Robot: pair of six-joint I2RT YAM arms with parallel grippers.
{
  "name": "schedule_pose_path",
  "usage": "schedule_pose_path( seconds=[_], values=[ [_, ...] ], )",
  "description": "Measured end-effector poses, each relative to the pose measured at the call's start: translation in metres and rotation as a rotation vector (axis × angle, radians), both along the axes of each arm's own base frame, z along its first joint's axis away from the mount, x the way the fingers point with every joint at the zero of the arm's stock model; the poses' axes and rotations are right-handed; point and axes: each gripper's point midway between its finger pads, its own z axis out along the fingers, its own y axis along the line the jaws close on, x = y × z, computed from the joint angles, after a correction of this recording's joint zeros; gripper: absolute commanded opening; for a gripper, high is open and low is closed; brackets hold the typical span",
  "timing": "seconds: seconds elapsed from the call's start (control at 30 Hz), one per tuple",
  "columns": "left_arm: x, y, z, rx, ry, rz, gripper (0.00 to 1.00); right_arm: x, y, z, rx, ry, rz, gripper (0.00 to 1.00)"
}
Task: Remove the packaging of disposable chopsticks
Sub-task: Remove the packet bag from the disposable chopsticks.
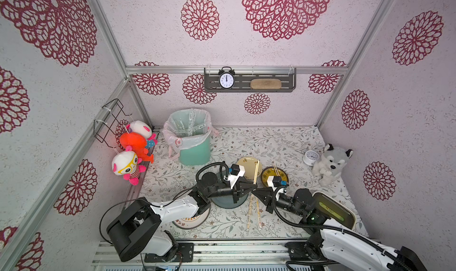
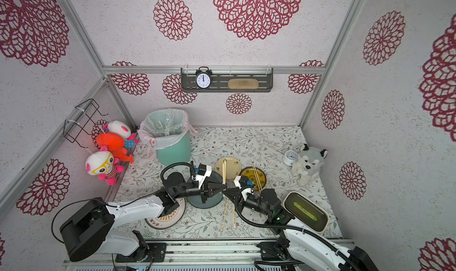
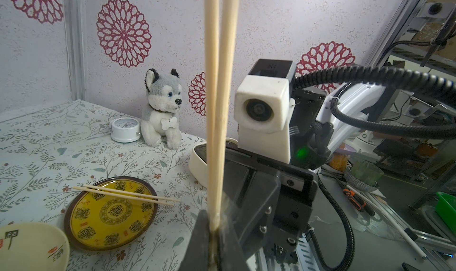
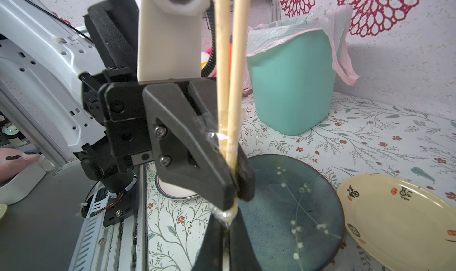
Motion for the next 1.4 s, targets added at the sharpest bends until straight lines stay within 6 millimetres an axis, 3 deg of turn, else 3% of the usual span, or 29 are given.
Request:
schedule_pose_path(
  seconds=[0.2,0.37,0.4,0.5,0.7,0.87,0.97,1.03,1.27,1.4],
  values=[
    [0.006,-0.003,0.006,0.013,0.014,-0.008,0.00,0.004,-0.001,0.004,0.043,-0.011,-0.015,0.00],
    [0.007,-0.004,0.004,0.015,0.037,-0.001,0.00,0.004,0.000,0.002,0.039,-0.012,-0.012,0.50],
    [0.007,-0.003,0.004,0.015,0.043,0.000,0.00,0.004,0.000,0.002,0.036,-0.016,-0.009,0.69],
    [0.010,-0.001,0.003,0.020,0.053,0.013,0.00,0.003,-0.001,0.003,0.036,-0.020,-0.014,0.80],
    [0.014,0.007,0.000,0.044,0.062,0.051,0.00,-0.003,-0.016,0.029,0.092,-0.088,-0.056,0.81],
    [0.014,0.008,-0.014,0.083,0.072,0.083,0.00,0.008,-0.020,0.055,0.103,-0.110,-0.121,0.64],
    [0.013,0.008,-0.025,0.110,0.081,0.097,0.00,0.018,-0.014,0.074,0.113,-0.110,-0.139,0.57],
    [0.014,0.008,-0.028,0.120,0.084,0.106,0.00,0.025,-0.008,0.079,0.111,-0.099,-0.138,0.48],
    [0.014,0.012,-0.027,0.121,0.075,0.124,0.00,0.040,0.001,0.055,0.053,-0.011,-0.158,0.43],
    [0.014,0.013,-0.027,0.119,0.073,0.126,0.00,0.041,-0.001,0.054,0.066,-0.006,-0.169,0.32]
  ],
)
